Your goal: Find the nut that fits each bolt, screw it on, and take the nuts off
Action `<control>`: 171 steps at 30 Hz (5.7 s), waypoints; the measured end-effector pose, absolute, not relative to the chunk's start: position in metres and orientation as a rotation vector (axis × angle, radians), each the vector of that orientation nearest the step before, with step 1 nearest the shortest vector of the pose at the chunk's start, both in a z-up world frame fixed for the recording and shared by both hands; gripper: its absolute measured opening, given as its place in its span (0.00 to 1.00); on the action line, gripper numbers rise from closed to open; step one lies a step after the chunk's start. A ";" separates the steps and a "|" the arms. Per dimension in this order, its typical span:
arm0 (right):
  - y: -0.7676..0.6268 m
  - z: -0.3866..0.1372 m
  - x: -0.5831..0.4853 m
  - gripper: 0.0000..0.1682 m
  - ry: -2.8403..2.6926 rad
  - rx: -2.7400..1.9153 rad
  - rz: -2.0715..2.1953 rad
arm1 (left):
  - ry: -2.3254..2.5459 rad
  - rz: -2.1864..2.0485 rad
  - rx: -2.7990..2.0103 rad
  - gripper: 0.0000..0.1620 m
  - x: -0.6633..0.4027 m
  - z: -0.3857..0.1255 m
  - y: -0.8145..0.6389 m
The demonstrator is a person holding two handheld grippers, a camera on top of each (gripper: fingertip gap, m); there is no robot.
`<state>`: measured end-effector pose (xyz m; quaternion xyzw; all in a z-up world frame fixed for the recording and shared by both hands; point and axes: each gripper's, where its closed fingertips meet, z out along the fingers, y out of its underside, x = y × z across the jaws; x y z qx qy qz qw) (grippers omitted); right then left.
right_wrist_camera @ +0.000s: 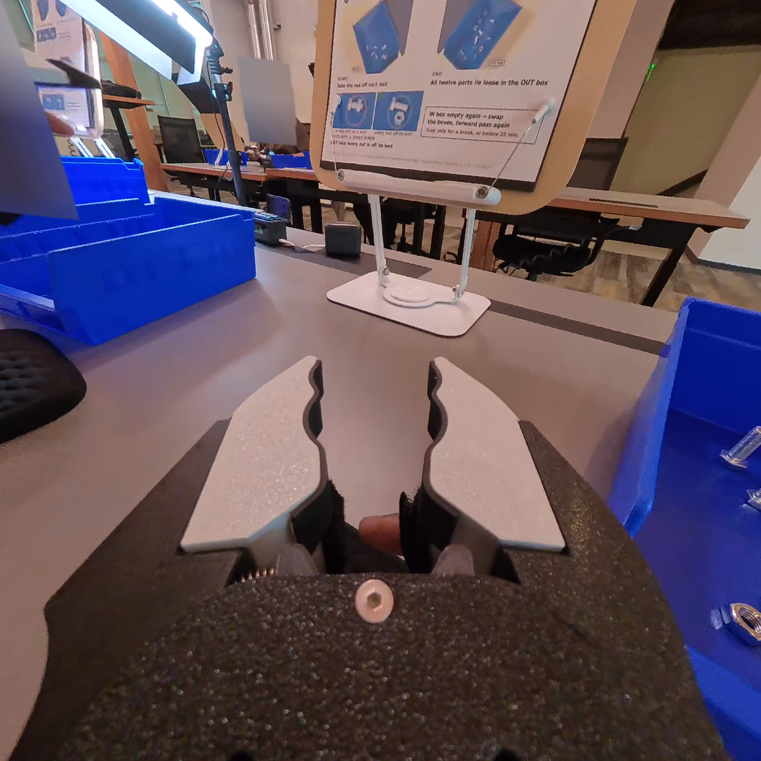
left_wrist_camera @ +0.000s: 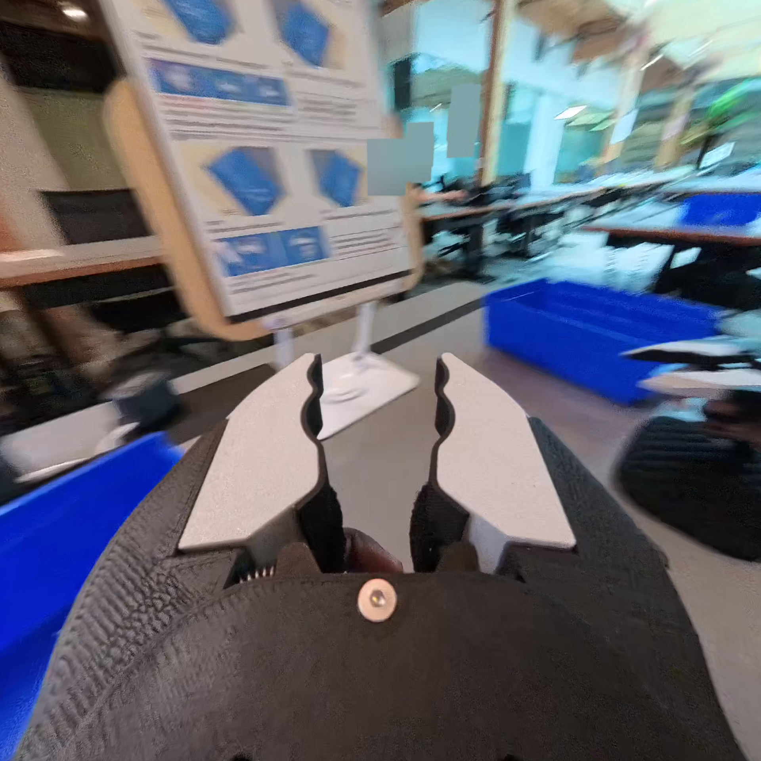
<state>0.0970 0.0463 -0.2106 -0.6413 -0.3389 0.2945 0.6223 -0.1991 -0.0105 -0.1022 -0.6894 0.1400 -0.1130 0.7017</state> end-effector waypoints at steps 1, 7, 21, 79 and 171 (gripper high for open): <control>0.047 -0.213 0.097 0.29 -0.780 -1.480 0.666 | 0.273 -0.133 -1.590 0.33 -0.231 -0.103 -0.001; 0.048 -0.217 0.098 0.29 -0.788 -1.470 0.606 | -0.132 0.018 -2.011 0.32 -0.366 -0.155 0.038; 0.049 -0.213 0.103 0.28 -0.746 -1.456 0.630 | -0.368 -0.008 -2.660 0.21 -0.417 -0.304 0.050; 0.037 -0.227 0.082 0.25 -0.952 -1.453 0.636 | 0.809 -0.271 -1.067 0.06 -0.028 -0.177 -0.049; -0.032 -0.186 -0.015 0.05 -1.134 -1.230 1.237 | 0.758 -0.937 -1.468 0.06 -0.006 -0.220 -0.048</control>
